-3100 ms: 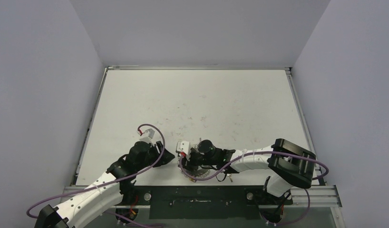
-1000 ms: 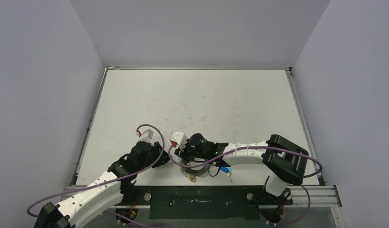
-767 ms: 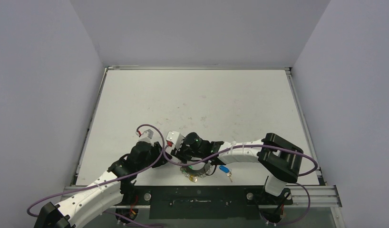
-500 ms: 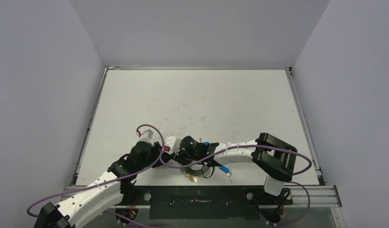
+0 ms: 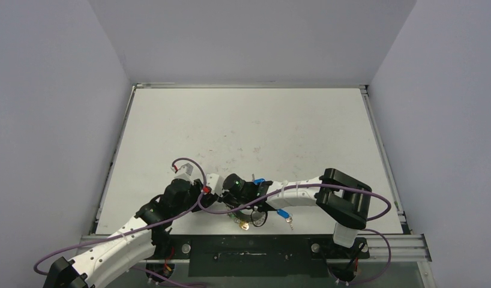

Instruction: Put the keys on the keyring

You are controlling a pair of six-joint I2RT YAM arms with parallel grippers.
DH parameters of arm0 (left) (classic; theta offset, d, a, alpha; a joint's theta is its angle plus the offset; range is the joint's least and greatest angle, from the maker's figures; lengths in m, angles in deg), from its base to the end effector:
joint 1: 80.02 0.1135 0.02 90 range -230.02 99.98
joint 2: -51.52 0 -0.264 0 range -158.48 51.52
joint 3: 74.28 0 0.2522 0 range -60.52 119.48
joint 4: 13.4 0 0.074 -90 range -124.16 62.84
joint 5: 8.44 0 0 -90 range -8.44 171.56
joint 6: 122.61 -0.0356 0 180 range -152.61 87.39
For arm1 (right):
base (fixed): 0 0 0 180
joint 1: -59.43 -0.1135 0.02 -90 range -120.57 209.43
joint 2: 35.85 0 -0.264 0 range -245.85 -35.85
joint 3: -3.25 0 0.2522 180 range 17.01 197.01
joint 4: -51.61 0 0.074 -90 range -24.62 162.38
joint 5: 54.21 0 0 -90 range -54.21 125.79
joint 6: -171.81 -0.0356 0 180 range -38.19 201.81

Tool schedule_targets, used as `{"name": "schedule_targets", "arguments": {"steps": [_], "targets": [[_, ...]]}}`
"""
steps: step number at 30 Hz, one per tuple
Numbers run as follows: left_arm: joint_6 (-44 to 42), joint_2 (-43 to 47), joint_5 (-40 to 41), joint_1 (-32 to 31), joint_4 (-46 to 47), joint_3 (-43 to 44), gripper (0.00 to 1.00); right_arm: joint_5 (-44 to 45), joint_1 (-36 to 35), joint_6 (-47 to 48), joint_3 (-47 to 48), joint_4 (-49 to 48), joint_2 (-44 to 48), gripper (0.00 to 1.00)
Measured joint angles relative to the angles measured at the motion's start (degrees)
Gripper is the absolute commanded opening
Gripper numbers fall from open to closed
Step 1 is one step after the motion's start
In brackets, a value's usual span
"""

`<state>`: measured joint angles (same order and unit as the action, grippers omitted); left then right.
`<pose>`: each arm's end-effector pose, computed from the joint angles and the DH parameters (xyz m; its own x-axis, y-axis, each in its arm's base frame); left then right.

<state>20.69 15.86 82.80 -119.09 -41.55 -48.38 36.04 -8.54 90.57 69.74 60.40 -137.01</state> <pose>0.1096 -0.0880 0.1573 -0.7797 -0.3995 -0.4822 -0.0138 0.7808 -0.6246 0.1345 0.3319 0.1537 -0.1140 -0.6878 -0.7169 -0.9543 0.2765 -0.1135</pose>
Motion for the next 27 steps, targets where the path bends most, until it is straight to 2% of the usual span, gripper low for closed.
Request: {"name": "schedule_targets", "arguments": {"steps": [3, 11, 27], "targets": [[-0.1, 0.4, 0.0, 0.0, -0.1, 0.0, 0.35, 0.2, 0.0, 0.0, 0.1, 0.0, 0.0, 0.00], [-1.3, 1.5, 0.1, 0.0, 0.0, 0.0, 0.35, -1.5, 0.2, -0.2, -0.8, 0.1, 1.9, 0.00], [-9.0, 7.7, -0.7, 0.0, 2.0, 0.0, 0.36, -12.3, 4.6, -2.2, -10.0, -4.6, 18.2, 0.00]]}}
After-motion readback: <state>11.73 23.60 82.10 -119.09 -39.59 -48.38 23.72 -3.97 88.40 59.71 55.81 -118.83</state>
